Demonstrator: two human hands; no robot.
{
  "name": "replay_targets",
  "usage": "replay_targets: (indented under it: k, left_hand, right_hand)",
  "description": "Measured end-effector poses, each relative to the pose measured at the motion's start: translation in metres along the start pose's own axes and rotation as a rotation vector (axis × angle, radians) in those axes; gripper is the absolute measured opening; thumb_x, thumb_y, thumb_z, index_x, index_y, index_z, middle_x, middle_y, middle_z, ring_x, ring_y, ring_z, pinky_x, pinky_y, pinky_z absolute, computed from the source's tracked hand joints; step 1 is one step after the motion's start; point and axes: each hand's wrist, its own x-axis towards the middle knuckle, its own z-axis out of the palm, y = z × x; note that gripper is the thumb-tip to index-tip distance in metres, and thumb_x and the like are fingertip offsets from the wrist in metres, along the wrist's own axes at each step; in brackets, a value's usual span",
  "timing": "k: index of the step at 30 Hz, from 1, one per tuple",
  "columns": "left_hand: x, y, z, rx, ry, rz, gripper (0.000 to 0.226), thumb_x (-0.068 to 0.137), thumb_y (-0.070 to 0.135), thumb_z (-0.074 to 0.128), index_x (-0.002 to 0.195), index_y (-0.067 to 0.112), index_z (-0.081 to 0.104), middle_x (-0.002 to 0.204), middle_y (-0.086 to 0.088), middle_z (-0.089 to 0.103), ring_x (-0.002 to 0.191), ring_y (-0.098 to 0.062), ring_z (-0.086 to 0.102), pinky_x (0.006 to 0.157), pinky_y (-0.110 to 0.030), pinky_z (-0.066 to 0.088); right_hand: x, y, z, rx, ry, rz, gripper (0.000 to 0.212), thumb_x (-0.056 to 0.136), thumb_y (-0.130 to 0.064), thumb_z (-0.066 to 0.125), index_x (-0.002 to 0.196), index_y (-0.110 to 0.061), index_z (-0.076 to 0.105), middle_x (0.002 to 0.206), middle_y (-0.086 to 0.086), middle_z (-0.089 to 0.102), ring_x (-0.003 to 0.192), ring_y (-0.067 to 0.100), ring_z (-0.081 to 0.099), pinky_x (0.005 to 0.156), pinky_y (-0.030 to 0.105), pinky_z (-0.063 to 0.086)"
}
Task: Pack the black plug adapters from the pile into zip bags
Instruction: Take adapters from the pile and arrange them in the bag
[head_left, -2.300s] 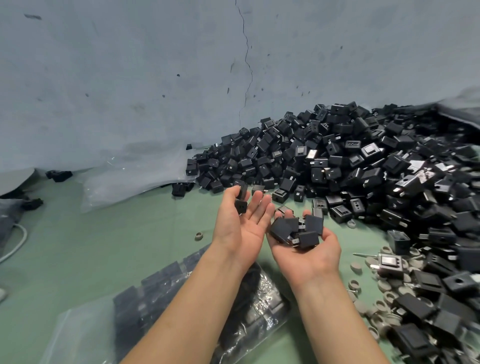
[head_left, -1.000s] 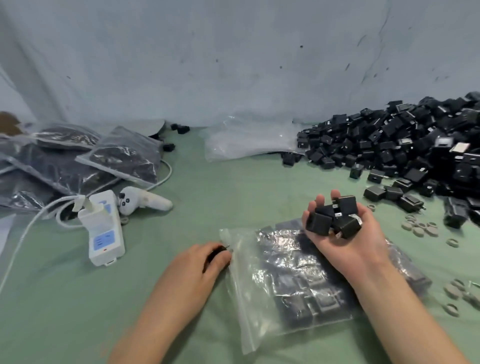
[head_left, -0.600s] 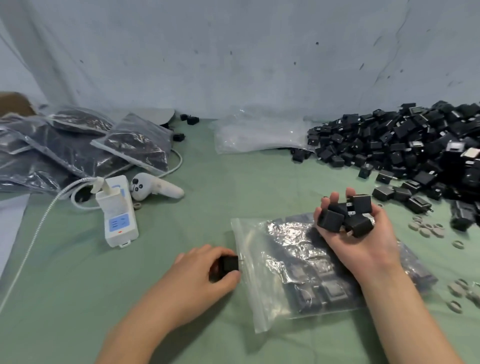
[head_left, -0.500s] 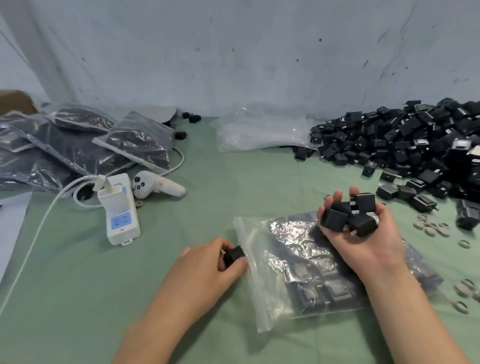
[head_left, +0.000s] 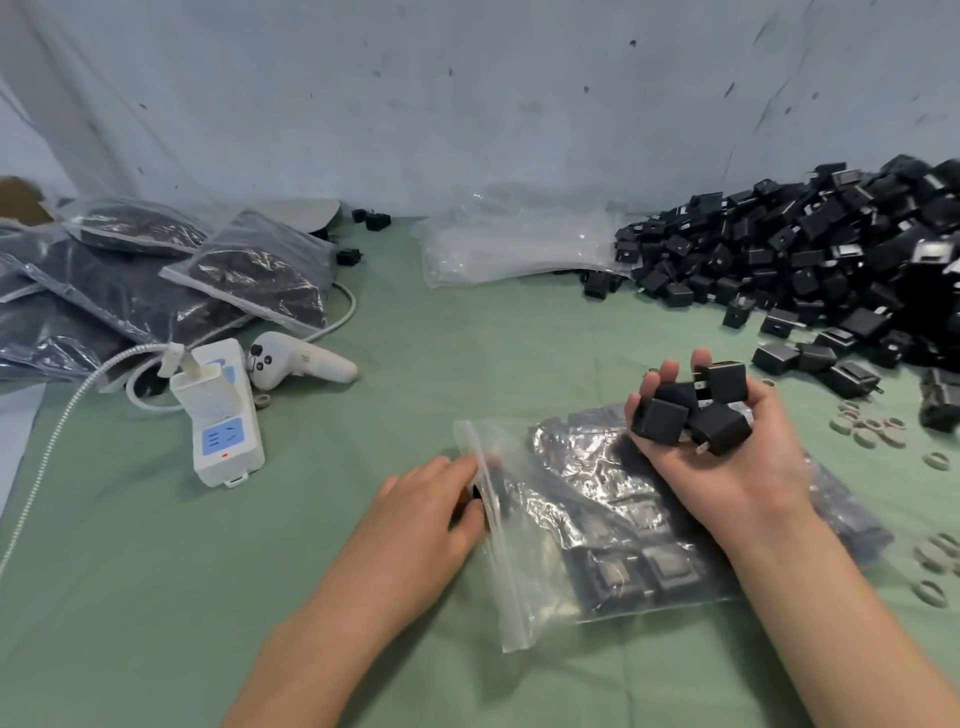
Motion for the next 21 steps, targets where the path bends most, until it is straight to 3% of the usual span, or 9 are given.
replay_targets:
  k: [2,4,6,9,12,16,21]
  left_hand:
    - [0.004,0.003,0.002,0.008,0.039,-0.010,0.012,0.095,0.044,0.054,0.101,0.035,0.049,0.081,0.011,0.052,0.075,-0.008,0.048,0.087,-0.035,0.043]
    - [0.009,0.007,0.006,0.060,0.061,-0.035,0.030,0.091,0.059,0.053,0.084,0.038,0.034,0.071,0.011,0.047,0.064,-0.006,0.042,0.078,-0.034,0.040]
    - [0.013,0.010,0.012,0.104,0.132,-0.080,0.038,0.089,0.068,0.050,0.084,0.035,0.033,0.072,0.011,0.053,0.065,-0.005,0.046,0.073,-0.034,0.036]
    - [0.019,0.009,0.021,0.174,0.202,-0.130,0.043,0.091,0.069,0.049,0.089,0.028,0.037,0.078,0.006,0.061,0.083,-0.024,0.060,0.078,-0.036,0.040]
    - [0.018,0.005,0.026,0.108,0.236,-0.127,0.042,0.091,0.067,0.049,0.081,0.028,0.037,0.063,0.011,0.044,0.076,-0.025,0.056,0.072,-0.036,0.037]
    - [0.017,0.003,0.028,0.085,0.286,-0.129,0.038,0.092,0.058,0.054,0.076,0.024,0.044,0.069,0.007,0.059,0.073,-0.027,0.056,0.067,-0.035,0.034]
    - [0.029,0.009,0.025,0.213,0.231,-0.241,0.057,0.088,0.074,0.042,0.065,0.021,0.042,0.069,0.001,0.061,0.073,-0.028,0.058,0.061,-0.035,0.031]
  right_hand:
    - [-0.001,0.000,0.001,-0.002,-0.004,0.006,0.024,0.093,-0.030,0.053,0.099,-0.020,0.074,0.104,0.007,0.069,0.087,0.025,0.068,0.082,0.042,0.056]
    - [-0.001,0.001,0.001,-0.003,-0.008,0.009,0.024,0.093,-0.030,0.054,0.097,-0.019,0.074,0.103,0.007,0.068,0.085,0.025,0.068,0.082,0.042,0.056]
    - [0.000,0.001,0.002,-0.007,-0.009,0.018,0.027,0.094,-0.032,0.053,0.094,-0.017,0.075,0.102,0.008,0.068,0.083,0.026,0.068,0.079,0.043,0.057]
    - [0.001,0.001,0.001,-0.011,-0.005,0.038,0.031,0.095,-0.033,0.053,0.091,-0.015,0.077,0.101,0.009,0.068,0.083,0.027,0.068,0.078,0.043,0.057]
    - [0.002,-0.002,-0.002,0.015,-0.013,0.048,0.027,0.093,-0.031,0.055,0.092,-0.016,0.078,0.102,0.009,0.068,0.084,0.028,0.068,0.076,0.044,0.056]
    - [0.003,-0.003,-0.001,0.057,0.006,0.060,0.028,0.093,-0.030,0.054,0.093,-0.015,0.078,0.103,0.010,0.070,0.082,0.029,0.068,0.076,0.044,0.056]
    - [-0.006,-0.004,0.002,0.053,0.018,0.080,0.026,0.091,-0.029,0.055,0.096,-0.015,0.078,0.106,0.009,0.069,0.084,0.028,0.068,0.075,0.043,0.056]
